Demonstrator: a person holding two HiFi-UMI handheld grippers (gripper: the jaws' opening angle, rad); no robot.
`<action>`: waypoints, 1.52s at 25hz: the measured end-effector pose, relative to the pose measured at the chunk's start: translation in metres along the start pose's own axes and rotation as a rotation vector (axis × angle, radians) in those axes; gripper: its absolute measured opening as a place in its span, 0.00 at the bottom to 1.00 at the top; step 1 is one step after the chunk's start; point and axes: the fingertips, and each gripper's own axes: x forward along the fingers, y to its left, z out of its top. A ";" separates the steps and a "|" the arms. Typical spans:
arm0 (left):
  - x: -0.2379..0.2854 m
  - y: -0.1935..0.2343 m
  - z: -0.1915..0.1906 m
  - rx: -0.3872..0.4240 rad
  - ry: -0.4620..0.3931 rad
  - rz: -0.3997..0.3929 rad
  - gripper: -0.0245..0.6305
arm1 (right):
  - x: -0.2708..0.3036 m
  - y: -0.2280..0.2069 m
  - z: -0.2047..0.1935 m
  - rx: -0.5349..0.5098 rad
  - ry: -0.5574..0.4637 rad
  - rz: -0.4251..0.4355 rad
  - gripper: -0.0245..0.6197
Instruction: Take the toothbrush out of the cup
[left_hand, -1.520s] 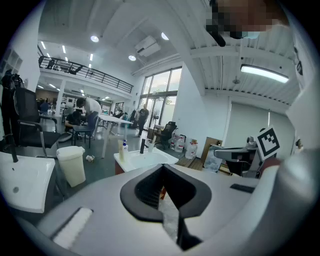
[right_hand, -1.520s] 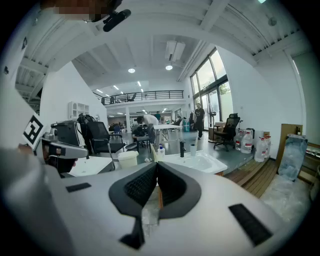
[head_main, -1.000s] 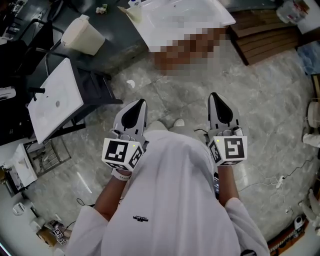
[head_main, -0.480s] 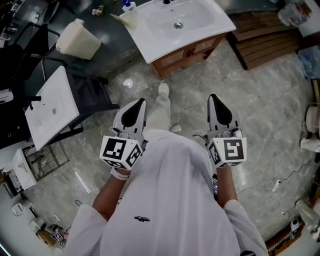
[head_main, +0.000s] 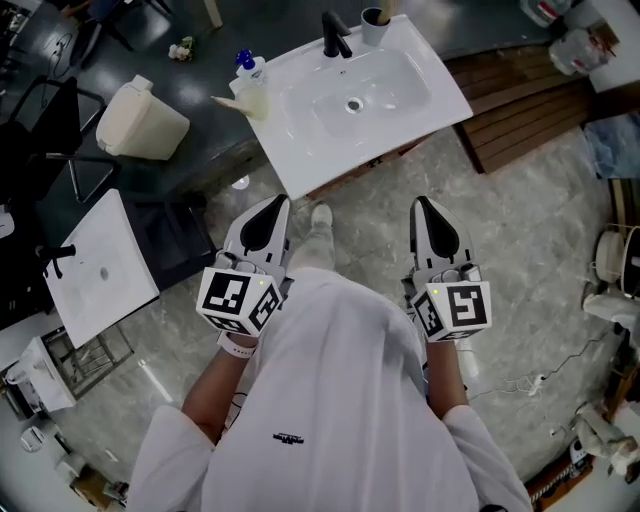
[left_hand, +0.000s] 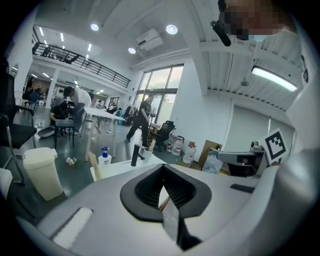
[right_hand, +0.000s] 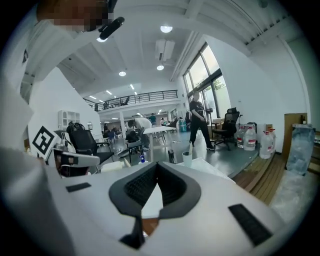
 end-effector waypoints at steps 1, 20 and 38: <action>0.010 0.009 0.009 0.000 -0.005 -0.002 0.05 | 0.014 -0.003 0.008 0.004 -0.004 0.001 0.05; 0.124 0.087 0.074 -0.011 0.016 0.071 0.05 | 0.170 -0.056 0.063 -0.042 0.013 0.066 0.05; 0.121 0.143 0.076 -0.166 -0.031 0.389 0.05 | 0.254 -0.027 0.064 -0.098 0.087 0.367 0.05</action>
